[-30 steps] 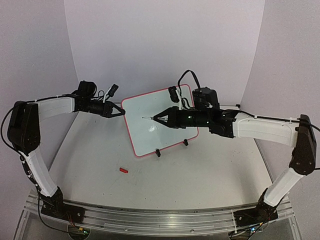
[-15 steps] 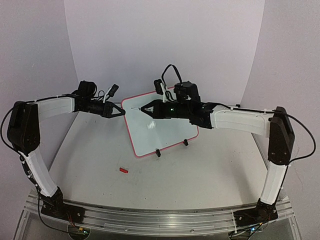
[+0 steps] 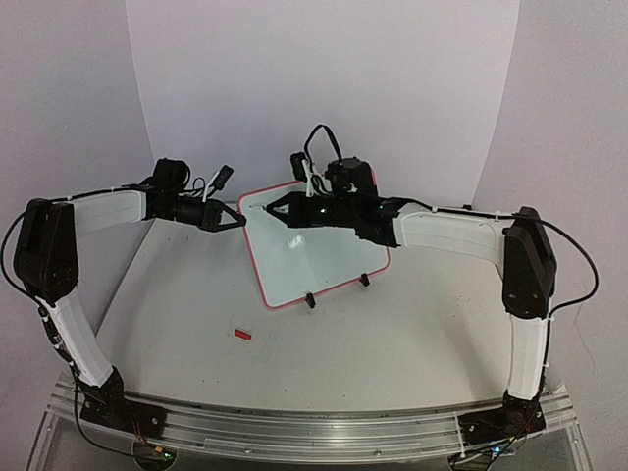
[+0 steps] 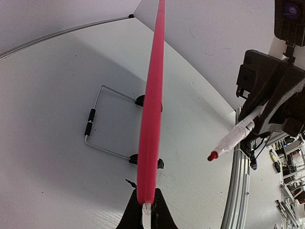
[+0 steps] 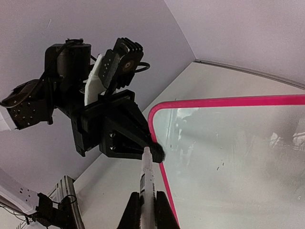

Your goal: Write a sentence on the whiteboard

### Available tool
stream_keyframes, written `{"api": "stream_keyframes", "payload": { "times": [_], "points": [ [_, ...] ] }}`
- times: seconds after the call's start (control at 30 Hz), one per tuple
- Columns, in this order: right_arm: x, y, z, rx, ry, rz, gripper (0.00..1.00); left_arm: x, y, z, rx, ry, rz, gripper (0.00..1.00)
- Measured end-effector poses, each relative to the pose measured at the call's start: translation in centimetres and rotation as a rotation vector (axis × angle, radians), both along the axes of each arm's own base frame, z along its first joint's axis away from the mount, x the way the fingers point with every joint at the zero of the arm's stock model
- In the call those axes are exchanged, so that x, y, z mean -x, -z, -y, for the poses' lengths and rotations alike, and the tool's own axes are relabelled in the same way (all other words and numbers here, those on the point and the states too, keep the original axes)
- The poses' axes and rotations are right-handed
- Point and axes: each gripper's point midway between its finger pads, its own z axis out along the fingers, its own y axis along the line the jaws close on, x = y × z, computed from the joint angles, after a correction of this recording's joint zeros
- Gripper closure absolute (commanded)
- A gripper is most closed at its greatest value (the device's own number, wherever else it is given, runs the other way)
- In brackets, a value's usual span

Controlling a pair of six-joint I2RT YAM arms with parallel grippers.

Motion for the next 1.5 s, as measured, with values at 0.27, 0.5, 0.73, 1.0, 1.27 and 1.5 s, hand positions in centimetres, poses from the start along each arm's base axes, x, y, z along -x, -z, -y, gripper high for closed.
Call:
{"api": "stream_keyframes", "payload": {
  "times": [0.27, 0.5, 0.73, 1.0, 1.27, 1.5],
  "points": [
    [-0.8, 0.8, -0.8, 0.007, 0.005, 0.000, 1.00, 0.1, -0.1, 0.1, -0.001, 0.003, 0.005, 1.00],
    [-1.4, 1.0, -1.2, 0.006, 0.014, 0.003, 1.00, 0.2, -0.1, 0.2, -0.002, 0.010, 0.015, 1.00],
    [-2.0, 1.0, -1.1, 0.010, 0.042, 0.008, 1.00, 0.2, -0.1, 0.2, -0.003, 0.011, 0.015, 1.00],
    [-2.3, 1.1, -1.0, 0.018, 0.083, 0.015, 1.00, 0.1, -0.1, 0.1, -0.007, 0.006, 0.015, 1.00],
    [-2.3, 1.9, -0.2, 0.038, 0.132, 0.019, 1.00, 0.1, 0.1, 0.1, -0.014, -0.002, 0.013, 1.00],
    [-2.4, 1.8, 1.1, 0.052, 0.180, 0.031, 1.00, 0.1, 0.0, 0.1, -0.014, 0.000, 0.014, 1.00]
  ]
}}
